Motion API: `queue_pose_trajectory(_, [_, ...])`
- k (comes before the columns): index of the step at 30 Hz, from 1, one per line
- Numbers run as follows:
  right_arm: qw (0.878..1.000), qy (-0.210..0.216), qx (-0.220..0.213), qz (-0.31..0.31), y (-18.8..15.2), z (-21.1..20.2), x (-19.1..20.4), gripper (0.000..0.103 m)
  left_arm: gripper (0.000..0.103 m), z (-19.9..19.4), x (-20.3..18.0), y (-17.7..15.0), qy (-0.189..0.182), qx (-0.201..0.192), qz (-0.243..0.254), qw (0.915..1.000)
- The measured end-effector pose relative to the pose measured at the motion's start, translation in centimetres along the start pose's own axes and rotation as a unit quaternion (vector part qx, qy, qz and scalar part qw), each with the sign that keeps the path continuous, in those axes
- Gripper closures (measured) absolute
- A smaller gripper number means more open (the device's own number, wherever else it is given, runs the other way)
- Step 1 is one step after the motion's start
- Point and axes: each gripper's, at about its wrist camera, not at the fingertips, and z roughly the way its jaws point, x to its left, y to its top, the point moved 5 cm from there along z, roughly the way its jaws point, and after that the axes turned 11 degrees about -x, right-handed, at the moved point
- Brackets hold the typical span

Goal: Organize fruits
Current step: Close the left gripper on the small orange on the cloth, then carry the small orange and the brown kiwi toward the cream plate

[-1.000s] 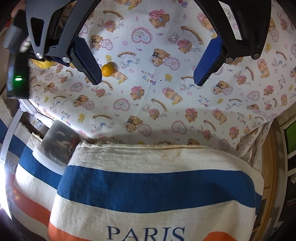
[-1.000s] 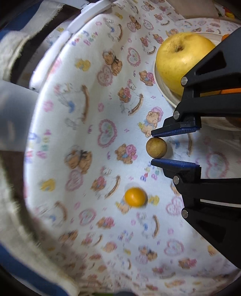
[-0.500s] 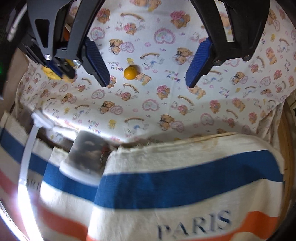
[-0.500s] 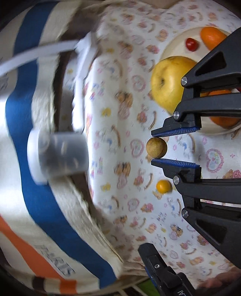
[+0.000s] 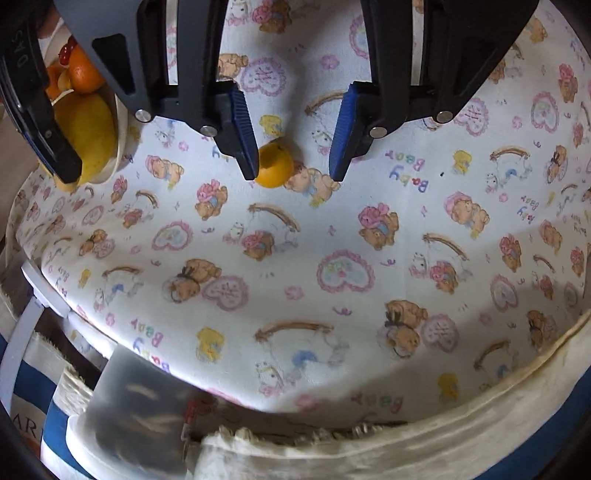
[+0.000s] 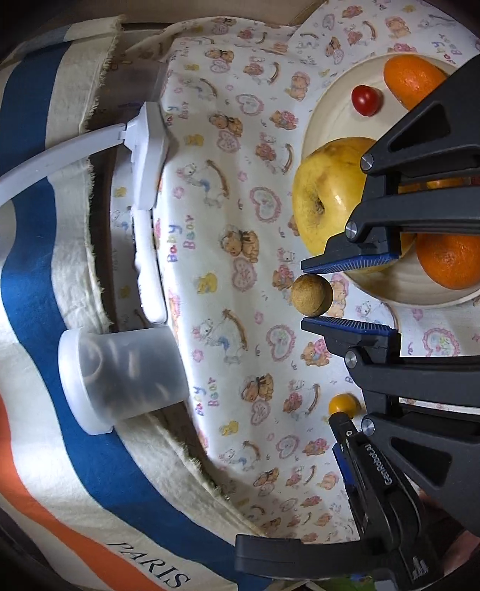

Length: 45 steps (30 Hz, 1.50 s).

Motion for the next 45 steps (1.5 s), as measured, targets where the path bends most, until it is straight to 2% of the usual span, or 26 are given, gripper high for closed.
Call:
queue_pose_trajectory(3, [1.000, -0.001, -0.008, -0.015, 0.0, -0.3, 0.5, 0.078, 0.064, -0.2, -0.2, 0.1, -0.009, -0.002, 0.008, 0.9999])
queue_pose_trajectory(7, [0.999, -0.001, -0.019, -0.028, 0.1, -0.7, 1.1, 0.078, 0.065, 0.5, -0.7, -0.1, -0.031, 0.025, 0.015, 0.9991])
queue_pose_trajectory(11, [0.998, -0.022, -0.050, -0.038, 0.6, -1.6, 0.9, 0.078, 0.070, 1.3, -0.5, 0.0, -0.024, 0.031, 0.012, 0.9992])
queue_pose_trajectory(14, [0.999, -0.022, -0.036, -0.030, 0.5, -1.1, 0.6, 0.078, 0.071, 1.6, -0.3, 0.2, -0.024, 0.036, 0.008, 0.9990])
queue_pose_trajectory(16, [0.999, -0.023, -0.029, -0.023, 0.4, -0.9, 0.3, 0.078, 0.076, 1.8, 0.0, 0.3, -0.022, 0.038, 0.010, 0.9990])
queue_pose_trajectory(19, [0.999, -0.025, -0.031, -0.023, 0.5, -0.9, 0.2, 0.078, 0.077, 1.9, -0.1, 0.4, -0.016, 0.030, 0.003, 0.9994])
queue_pose_trajectory(22, [0.999, -0.025, -0.034, -0.029, 0.5, -1.0, 0.4, 0.078, 0.077, 0.4, -0.4, 0.2, -0.023, 0.019, 0.004, 0.9995])
queue_pose_trajectory(27, [0.998, -0.021, -0.041, -0.029, 1.0, -1.3, 0.3, 0.078, 0.077, -3.9, -2.3, 0.4, -0.012, -0.024, 0.067, 0.9974])
queue_pose_trajectory(30, [0.998, -0.024, -0.054, -0.021, 2.4, -2.0, -0.2, 0.078, 0.077, -8.0, -3.7, 0.3, 0.018, -0.090, 0.110, 0.9897])
queue_pose_trajectory(35, [0.995, -0.006, -0.103, 0.000, 7.2, -5.4, -1.1, 0.078, 0.077, -12.4, -4.8, 0.7, -0.009, -0.122, 0.082, 0.9891])
queue_pose_trajectory(39, [0.990, 0.006, -0.138, -0.002, 10.1, -8.9, -1.5, 0.078, 0.077, -14.6, -6.3, 1.4, -0.017, -0.164, 0.097, 0.9816])
queue_pose_trajectory(45, [0.990, 0.018, -0.141, -0.004, 11.0, -11.4, -4.0, 0.078, 0.077, -16.9, -6.6, 1.6, -0.028, -0.190, 0.098, 0.9764])
